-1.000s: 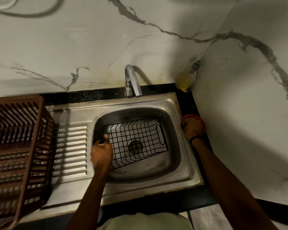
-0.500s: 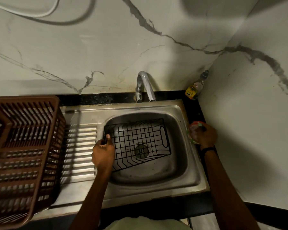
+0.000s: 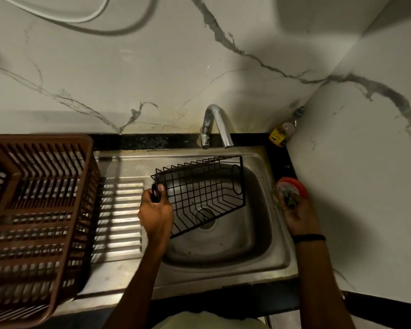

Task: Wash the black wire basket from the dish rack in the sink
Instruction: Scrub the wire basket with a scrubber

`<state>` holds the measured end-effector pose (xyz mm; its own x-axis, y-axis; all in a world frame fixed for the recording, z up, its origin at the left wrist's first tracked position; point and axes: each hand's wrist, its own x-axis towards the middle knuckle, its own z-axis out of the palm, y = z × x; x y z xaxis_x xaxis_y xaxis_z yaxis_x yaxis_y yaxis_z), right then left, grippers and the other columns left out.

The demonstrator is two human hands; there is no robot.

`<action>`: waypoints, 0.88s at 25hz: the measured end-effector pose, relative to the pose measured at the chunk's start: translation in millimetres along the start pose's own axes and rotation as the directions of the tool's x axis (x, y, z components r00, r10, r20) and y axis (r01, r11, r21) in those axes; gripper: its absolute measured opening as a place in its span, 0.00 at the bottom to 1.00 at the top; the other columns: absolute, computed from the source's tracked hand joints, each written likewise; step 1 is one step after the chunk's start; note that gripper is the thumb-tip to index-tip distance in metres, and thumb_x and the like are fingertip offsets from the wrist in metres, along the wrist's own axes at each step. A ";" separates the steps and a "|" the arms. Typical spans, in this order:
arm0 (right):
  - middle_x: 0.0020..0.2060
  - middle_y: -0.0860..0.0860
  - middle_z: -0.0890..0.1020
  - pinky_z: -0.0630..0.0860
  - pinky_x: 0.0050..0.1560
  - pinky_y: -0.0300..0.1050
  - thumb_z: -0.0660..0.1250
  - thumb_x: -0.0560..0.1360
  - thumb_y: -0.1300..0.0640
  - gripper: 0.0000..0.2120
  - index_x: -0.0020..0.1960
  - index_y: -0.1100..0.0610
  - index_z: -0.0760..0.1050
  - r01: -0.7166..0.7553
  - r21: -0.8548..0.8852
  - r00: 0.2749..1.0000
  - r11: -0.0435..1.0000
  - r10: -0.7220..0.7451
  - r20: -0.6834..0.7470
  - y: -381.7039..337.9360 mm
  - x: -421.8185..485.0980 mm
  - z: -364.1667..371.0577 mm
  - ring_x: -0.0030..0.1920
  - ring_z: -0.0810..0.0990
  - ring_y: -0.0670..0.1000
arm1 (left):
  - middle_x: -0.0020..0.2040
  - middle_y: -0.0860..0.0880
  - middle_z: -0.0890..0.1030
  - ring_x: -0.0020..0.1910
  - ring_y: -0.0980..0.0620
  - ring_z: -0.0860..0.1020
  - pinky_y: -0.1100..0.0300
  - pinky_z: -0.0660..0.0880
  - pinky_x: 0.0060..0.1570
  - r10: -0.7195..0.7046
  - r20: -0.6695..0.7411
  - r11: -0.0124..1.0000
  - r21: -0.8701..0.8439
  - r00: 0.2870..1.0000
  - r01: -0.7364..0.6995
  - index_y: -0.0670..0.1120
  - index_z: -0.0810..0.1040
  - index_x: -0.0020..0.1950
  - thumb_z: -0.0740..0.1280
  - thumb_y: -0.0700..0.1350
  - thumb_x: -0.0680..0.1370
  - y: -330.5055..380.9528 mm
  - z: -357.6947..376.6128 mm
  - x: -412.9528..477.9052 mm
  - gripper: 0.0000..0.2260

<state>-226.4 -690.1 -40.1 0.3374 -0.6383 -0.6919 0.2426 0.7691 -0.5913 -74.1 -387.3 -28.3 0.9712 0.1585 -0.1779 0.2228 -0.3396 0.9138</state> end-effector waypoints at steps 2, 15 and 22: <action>0.52 0.60 0.82 0.83 0.39 0.45 0.64 0.79 0.64 0.13 0.63 0.62 0.73 -0.095 0.131 0.990 0.987 0.080 0.113 13.3 -33.8 10.2 0.49 0.85 0.57 | 0.38 0.54 0.77 0.37 0.59 0.75 0.62 0.71 0.38 0.017 -0.012 0.999 -0.046 1.000 -0.017 0.41 0.77 0.54 0.62 0.52 0.84 2.6 0.5 1.7 0.14; 0.55 0.55 0.82 0.76 0.57 0.44 0.66 0.78 0.64 0.10 0.57 0.58 0.80 0.594 -0.730 0.651 -0.337 -0.331 0.683 99.1 -65.1 48.2 0.54 0.81 0.53 | 0.36 0.55 0.74 0.35 0.64 0.77 0.74 0.71 0.33 0.311 0.034 0.944 -0.127 0.950 -0.305 0.34 0.77 0.55 0.63 0.52 0.82 14.7 7.3 -13.8 0.20; 0.64 0.56 0.76 0.71 0.65 0.41 0.61 0.77 0.70 0.18 0.65 0.61 0.75 0.579 -0.669 0.707 -0.465 -0.121 0.697 129.6 -88.2 59.1 0.64 0.75 0.53 | 0.37 0.56 0.73 0.35 0.63 0.75 0.72 0.72 0.36 0.441 0.018 0.886 -0.169 0.897 -0.432 0.45 0.75 0.49 0.62 0.59 0.82 17.8 8.4 -19.6 0.17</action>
<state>-171.0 -532.2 -31.2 0.8427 -0.5227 -0.1290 -0.5261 -0.7487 -0.4033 -88.4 -404.2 -11.6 0.9714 -0.0245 0.2363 -0.2360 -0.2129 0.9481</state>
